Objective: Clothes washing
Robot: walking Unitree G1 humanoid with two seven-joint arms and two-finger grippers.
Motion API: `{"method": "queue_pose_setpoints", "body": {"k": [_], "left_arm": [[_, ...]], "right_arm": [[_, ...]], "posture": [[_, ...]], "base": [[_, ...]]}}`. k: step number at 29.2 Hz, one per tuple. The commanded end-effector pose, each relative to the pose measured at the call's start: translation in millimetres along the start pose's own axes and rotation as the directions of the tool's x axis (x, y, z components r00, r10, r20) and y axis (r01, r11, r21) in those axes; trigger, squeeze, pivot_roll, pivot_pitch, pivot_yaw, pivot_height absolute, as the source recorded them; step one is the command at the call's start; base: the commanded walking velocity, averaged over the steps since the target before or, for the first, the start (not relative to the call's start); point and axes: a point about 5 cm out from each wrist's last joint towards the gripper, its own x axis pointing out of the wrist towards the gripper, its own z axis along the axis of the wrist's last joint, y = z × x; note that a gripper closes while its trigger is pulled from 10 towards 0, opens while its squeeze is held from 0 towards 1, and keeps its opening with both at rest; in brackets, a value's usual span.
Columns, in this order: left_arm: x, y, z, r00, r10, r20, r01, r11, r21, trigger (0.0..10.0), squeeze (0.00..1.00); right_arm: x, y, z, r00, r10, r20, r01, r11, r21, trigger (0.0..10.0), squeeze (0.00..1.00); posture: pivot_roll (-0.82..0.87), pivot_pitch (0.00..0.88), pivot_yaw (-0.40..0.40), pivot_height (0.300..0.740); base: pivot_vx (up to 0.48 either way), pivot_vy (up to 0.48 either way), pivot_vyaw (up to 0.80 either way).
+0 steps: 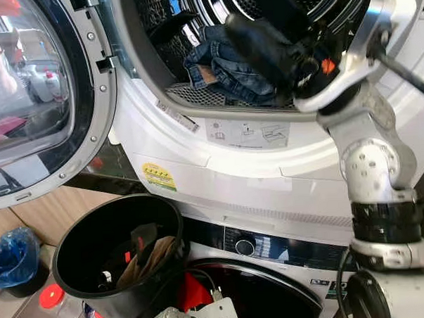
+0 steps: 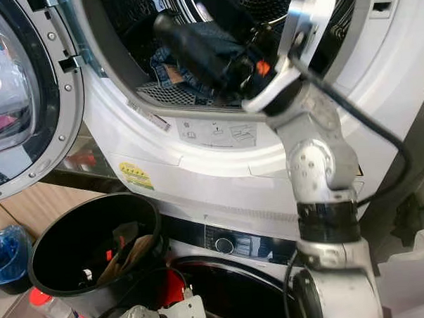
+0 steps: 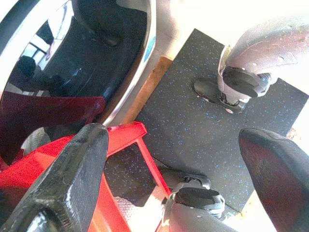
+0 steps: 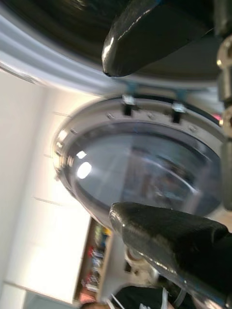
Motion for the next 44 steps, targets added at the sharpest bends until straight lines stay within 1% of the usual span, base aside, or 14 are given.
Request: {"method": "queue_pose_setpoints", "body": {"k": [1,3,6,8,11,15,16,18,19,21,34,42,43,44], "left_arm": [[-1.9,0.7,-5,1.0,-0.002,-0.017,0.001,1.0,-0.016,10.0,0.0],[-1.7,0.1,-5,1.0,-0.002,-0.016,0.001,1.0,-0.018,10.0,0.0],[-1.6,-0.1,-5,1.0,-0.002,-0.016,0.001,1.0,-0.019,10.0,0.0],[-1.4,-0.3,-5,1.0,-0.001,-0.015,0.001,1.0,-0.021,10.0,0.0],[-1.2,-0.6,-5,1.0,0.0,-0.015,0.0,1.0,-0.022,10.0,0.0],[-1.5,-0.7,-6,1.0,0.002,-0.015,-0.003,1.0,-0.026,10.0,0.0],[-1.5,-0.7,-6,1.0,0.002,-0.015,-0.003,1.0,-0.026,10.0,0.0],[-1.8,-0.4,-6,1.0,0.003,-0.015,-0.003,1.0,-0.028,10.0,0.0],[-1.8,-0.4,-6,1.0,0.003,-0.015,-0.003,1.0,-0.028,10.0,0.0],[-1.9,0.0,-6,1.0,0.005,-0.015,-0.005,1.0,-0.028,10.0,0.0],[-1.8,0.8,-5,1.0,0.011,-0.013,-0.012,0.999,-0.034,10.0,0.0],[-1.8,0.5,-6,1.0,0.013,-0.013,-0.013,0.999,-0.036,10.0,0.0],[-1.7,0.1,-6,1.0,0.013,-0.015,-0.014,0.999,-0.036,10.0,0.0],[-1.7,0.1,-6,1.0,0.014,-0.015,-0.014,0.999,-0.037,10.0,0.0]], "right_arm": [[3.9,11.1,2,0.997,0.076,-0.019,-0.076,0.997,-0.004,10.0,0.0],[3.7,16.0,-2,0.993,0.101,-0.06,-0.1,0.995,0.021,10.0,0.0],[5.6,16.3,-6,0.99,0.099,-0.099,-0.099,0.995,0.006,10.0,0.0],[12.9,8.9,-22,0.977,0.032,-0.209,-0.038,0.999,-0.027,10.0,0.0],[18.8,5.4,-34,0.959,-0.003,-0.284,-0.01,0.999,-0.045,10.0,0.0],[25.1,12.3,-49,0.917,0.073,-0.393,-0.091,0.996,-0.025,10.0,0.0],[25.1,12.3,-49,0.917,0.073,-0.393,-0.091,0.996,-0.025,10.0,0.0],[28.7,12.5,-60,0.867,0.094,-0.49,-0.131,0.99,-0.043,10.0,0.0],[28.7,12.5,-60,0.867,0.094,-0.49,-0.131,0.99,-0.043,10.0,0.0],[33.6,3.8,-72,0.806,0.053,-0.589,-0.1,0.994,-0.047,10.0,0.0],[53.3,-22.9,-80,0.724,-0.084,-0.685,0.027,0.995,-0.094,10.0,0.0],[57.3,-38.5,-80,0.664,-0.173,-0.727,0.084,0.984,-0.157,10.0,0.0],[57.6,-45.7,-78,0.64,-0.225,-0.735,0.117,0.973,-0.197,10.0,0.0],[57.5,-47.3,-78,0.633,-0.237,-0.737,0.123,0.971,-0.207,10.0,0.0]], "posture": [[-0.14,0.022,0.122,0.74],[-0.14,0.017,0.122,0.74],[-0.14,0.016,0.12,0.74],[-0.14,0.011,0.116,0.74],[-0.14,0.008,0.113,0.74],[-0.13,0.005,0.11,0.74],[-0.13,0.005,0.11,0.74],[-0.14,0.008,0.108,0.74],[-0.14,0.008,0.108,0.74],[-0.14,0.012,0.104,0.74],[-0.13,0.02,0.096,0.74],[-0.13,0.02,0.089,0.74],[-0.13,0.021,0.086,0.74],[-0.13,0.021,0.086,0.74]], "base": [[0.0,0.0,0.0],[0.0,0.0,0.0],[0.0,0.0,0.0],[0.0,0.0,0.0],[0.0,0.0,0.0],[0.0,0.0,0.0],[0.0,0.0,0.0],[0.0,0.0,0.0],[0.0,0.0,0.0],[0.0,0.0,0.0],[0.0,0.0,0.0],[0.0,0.0,0.0],[0.0,0.0,0.0],[0.0,0.0,0.0]]}}
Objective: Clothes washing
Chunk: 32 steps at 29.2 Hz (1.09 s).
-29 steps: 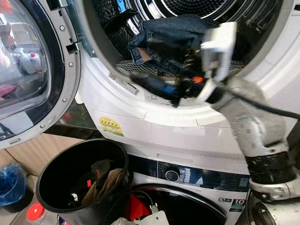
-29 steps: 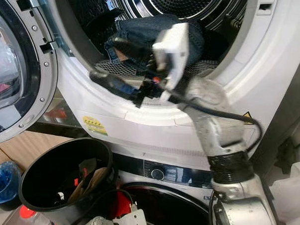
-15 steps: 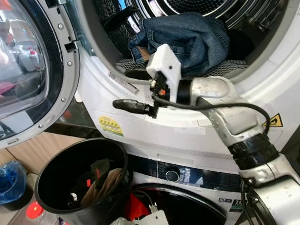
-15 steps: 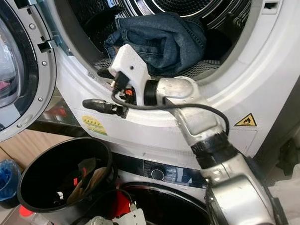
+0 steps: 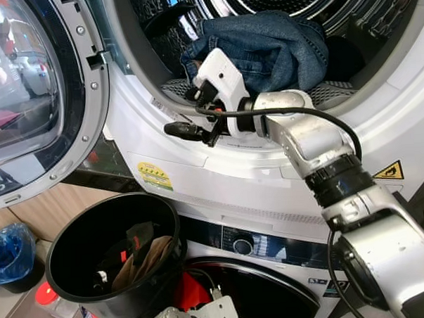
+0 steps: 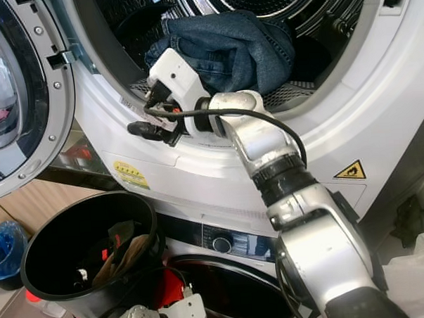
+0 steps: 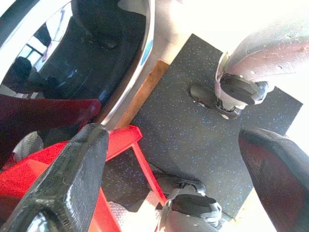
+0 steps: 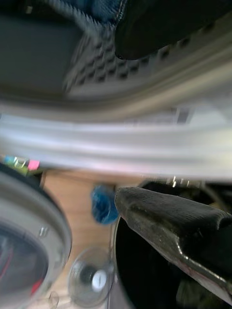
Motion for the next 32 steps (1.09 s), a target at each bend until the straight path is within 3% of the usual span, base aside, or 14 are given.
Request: {"method": "queue_pose_setpoints", "body": {"k": [1,13,18,24,30,32], "left_arm": [[-1.8,-0.6,-7,1.0,0.001,-0.025,-0.001,1.0,-0.017,10.0,0.0],[-1.5,-1.1,-7,1.0,0.003,-0.028,-0.004,1.0,-0.02,10.0,0.0],[-1.6,-1.2,-8,1.0,0.005,-0.029,-0.006,1.0,-0.021,10.0,0.0],[-1.8,-1.4,-8,0.999,0.006,-0.031,-0.006,1.0,-0.02,10.0,0.0],[-1.9,-1.7,-9,0.999,0.008,-0.033,-0.009,1.0,-0.019,10.0,0.0],[-2.0,-1.6,-9,0.999,0.01,-0.034,-0.01,1.0,-0.019,10.0,0.0]], "right_arm": [[1.4,-2.8,11,1.0,-0.029,0.01,0.029,0.999,-0.03,10.0,0.0],[-6.9,-28.6,14,0.981,-0.191,-0.03,0.191,0.981,-0.02,10.0,0.0],[-17.0,-43.5,13,0.955,-0.288,-0.068,0.281,0.955,-0.093,10.0,0.0],[-26.5,-56.9,14,0.907,-0.409,-0.099,0.379,0.897,-0.229,10.0,0.0],[-32.5,-64.2,25,0.866,-0.495,-0.069,0.456,0.839,-0.295,10.0,0.0],[-35.1,-67.2,31,0.84,-0.54,-0.063,0.481,0.792,-0.377,10.0,0.0]], "posture": [[-0.13,0.021,0.086,0.74],[-0.12,0.021,0.084,0.74],[-0.12,0.02,0.08,0.74],[-0.11,0.014,0.078,0.74],[-0.1,0.003,0.077,0.74],[-0.1,0.003,0.077,0.74]], "base": [[0.0,0.0,0.0],[0.0,0.0,0.0],[0.0,0.0,0.0],[0.0,0.0,0.0],[0.0,0.0,0.0],[0.0,0.0,0.0]]}}
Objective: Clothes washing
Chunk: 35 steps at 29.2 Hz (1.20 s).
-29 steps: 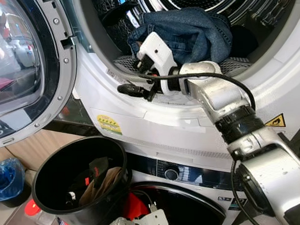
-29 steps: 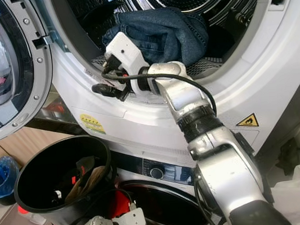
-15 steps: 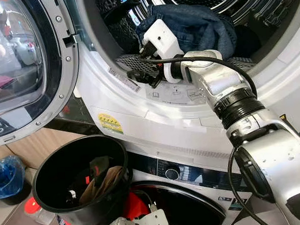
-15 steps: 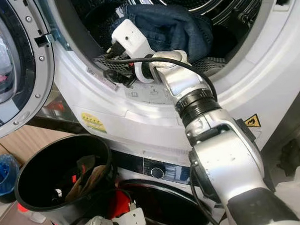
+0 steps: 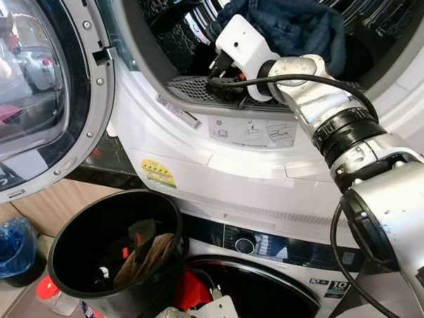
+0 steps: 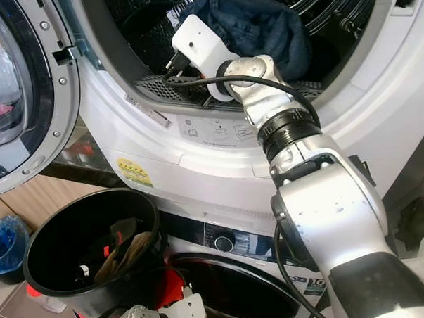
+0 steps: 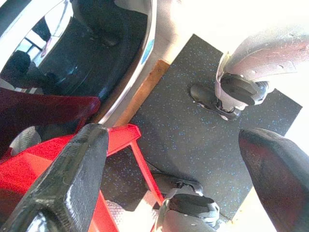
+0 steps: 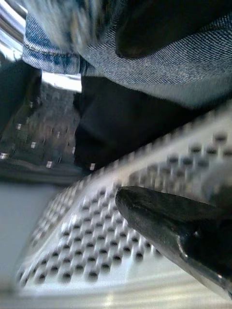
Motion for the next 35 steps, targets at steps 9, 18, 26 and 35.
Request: {"method": "queue_pose_setpoints", "body": {"k": [9,18,26,35], "left_arm": [[-2.2,-2.0,-10,0.999,0.006,-0.032,-0.007,1.0,-0.018,10.0,0.0],[-1.8,-2.2,-9,0.999,0.014,-0.031,-0.014,1.0,-0.019,10.0,0.0],[-1.8,-2.1,-9,0.999,0.017,-0.03,-0.018,1.0,-0.02,10.0,0.0],[-2.0,-1.9,-9,0.999,0.016,-0.032,-0.017,1.0,-0.014,10.0,0.0]], "right_arm": [[-16.8,-41.7,40,0.959,-0.269,0.09,0.281,0.945,-0.169,10.0,0.0],[-40.0,-81.8,39,0.819,-0.557,0.137,0.572,0.774,-0.272,10.0,0.0],[-50.6,-96.8,11,0.759,-0.643,0.1,0.622,0.672,-0.401,10.0,0.0],[-48.6,-85.3,-47,0.74,-0.672,0.007,0.541,0.59,-0.599,10.0,0.0]], "posture": [[-0.09,0.0,0.073,0.74],[-0.07,0.0,0.061,0.74],[-0.08,0.008,0.069,0.74],[-0.08,0.022,0.076,0.74]], "base": [[0.0,0.0,0.0],[0.0,0.0,0.0],[0.0,0.0,0.0],[0.0,0.0,0.0]]}}
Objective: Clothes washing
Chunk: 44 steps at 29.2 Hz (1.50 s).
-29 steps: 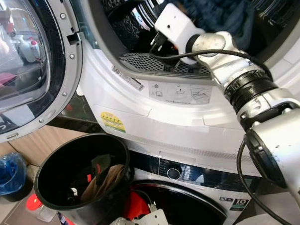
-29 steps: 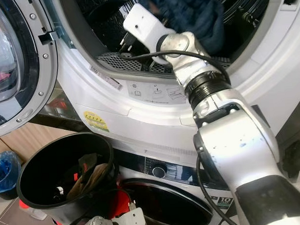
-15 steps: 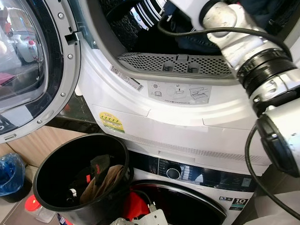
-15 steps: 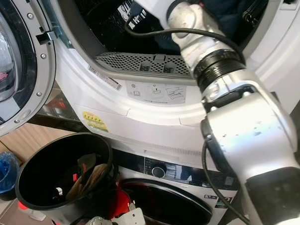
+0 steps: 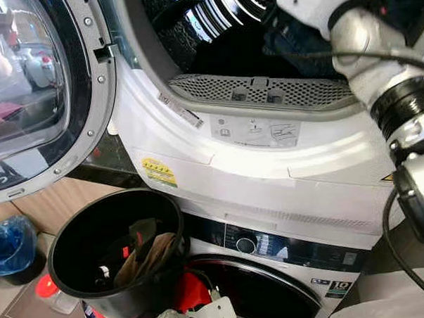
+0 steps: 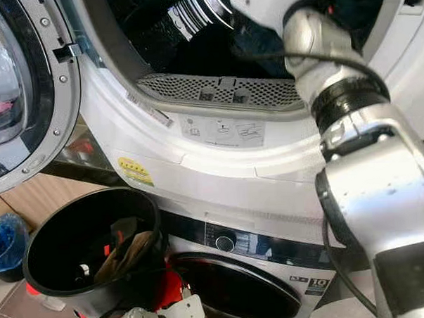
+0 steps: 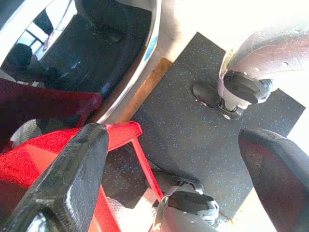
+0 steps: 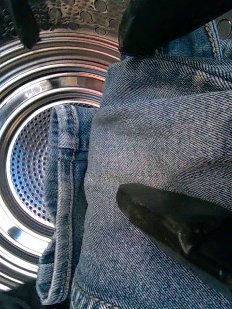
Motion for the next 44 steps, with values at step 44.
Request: {"method": "queue_pose_setpoints", "body": {"k": [44], "left_arm": [[-0.9,-2.2,-8,0.999,0.026,-0.026,-0.026,0.999,-0.025,10.0,0.0]], "right_arm": [[-4.4,20.1,91,0.966,0.184,0.181,-0.243,0.408,0.88,10.0,0.0]], "posture": [[-0.01,0.003,0.042,0.74]], "base": [[0.0,0.0,0.0]]}}
